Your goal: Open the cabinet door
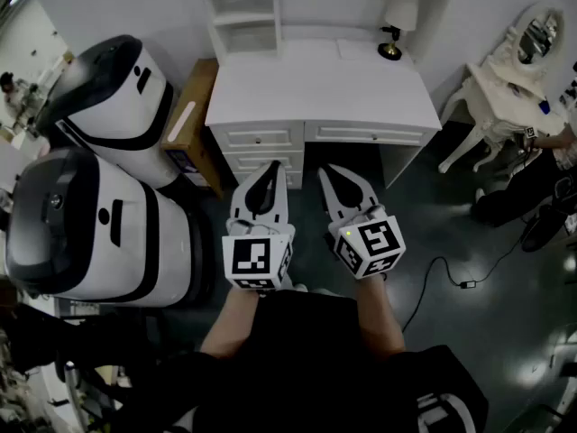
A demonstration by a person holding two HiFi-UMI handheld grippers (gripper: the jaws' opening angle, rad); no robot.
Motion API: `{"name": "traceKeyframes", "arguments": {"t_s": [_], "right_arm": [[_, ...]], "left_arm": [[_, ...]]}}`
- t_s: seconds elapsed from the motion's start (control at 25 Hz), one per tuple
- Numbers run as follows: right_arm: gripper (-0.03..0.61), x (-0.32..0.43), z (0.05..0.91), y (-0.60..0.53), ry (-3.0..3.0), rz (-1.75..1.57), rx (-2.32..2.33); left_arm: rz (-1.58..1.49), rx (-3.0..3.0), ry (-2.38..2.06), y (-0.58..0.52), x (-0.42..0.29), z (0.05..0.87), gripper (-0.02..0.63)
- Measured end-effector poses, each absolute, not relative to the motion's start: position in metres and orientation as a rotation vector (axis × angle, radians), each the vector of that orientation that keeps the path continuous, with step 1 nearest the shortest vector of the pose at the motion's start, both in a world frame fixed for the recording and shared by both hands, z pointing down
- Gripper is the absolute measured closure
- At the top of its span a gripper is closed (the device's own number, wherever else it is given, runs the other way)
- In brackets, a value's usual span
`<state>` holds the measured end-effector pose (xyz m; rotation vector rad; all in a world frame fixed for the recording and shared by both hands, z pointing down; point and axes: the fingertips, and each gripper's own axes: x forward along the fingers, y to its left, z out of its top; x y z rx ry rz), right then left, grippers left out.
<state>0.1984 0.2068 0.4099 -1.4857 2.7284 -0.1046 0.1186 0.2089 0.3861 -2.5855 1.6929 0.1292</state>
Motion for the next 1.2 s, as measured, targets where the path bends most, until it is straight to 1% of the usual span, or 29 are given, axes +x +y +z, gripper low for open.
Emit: {"name": "traceKeyframes", "arguments": {"t_s": [0.6,0.84,1.04,1.2], "right_arm": [[0.558,0.197,0.415,0.196,2.706,-0.152,-1.413],[0.558,0.174,0.418,0.165,2.738,-0.184,-1.381],[0.558,0.158,0.402,0.120,2.773,-0.077,-1.372],[0.558,0.152,0.395,0.082,2.775,-0.061,-1.411]], "left_arm": [[0.110,-2.578,1.725,0.198,0.116,0.390,0.601],[0.115,-2.563,1.790,0.169,0.090,0.396,0.601],[0.175,-2.547,1.808,0.125,0.073,0.392,0.601],[0.210,-2.577,1.826,0.089,0.058,0.395,0.601]]}}
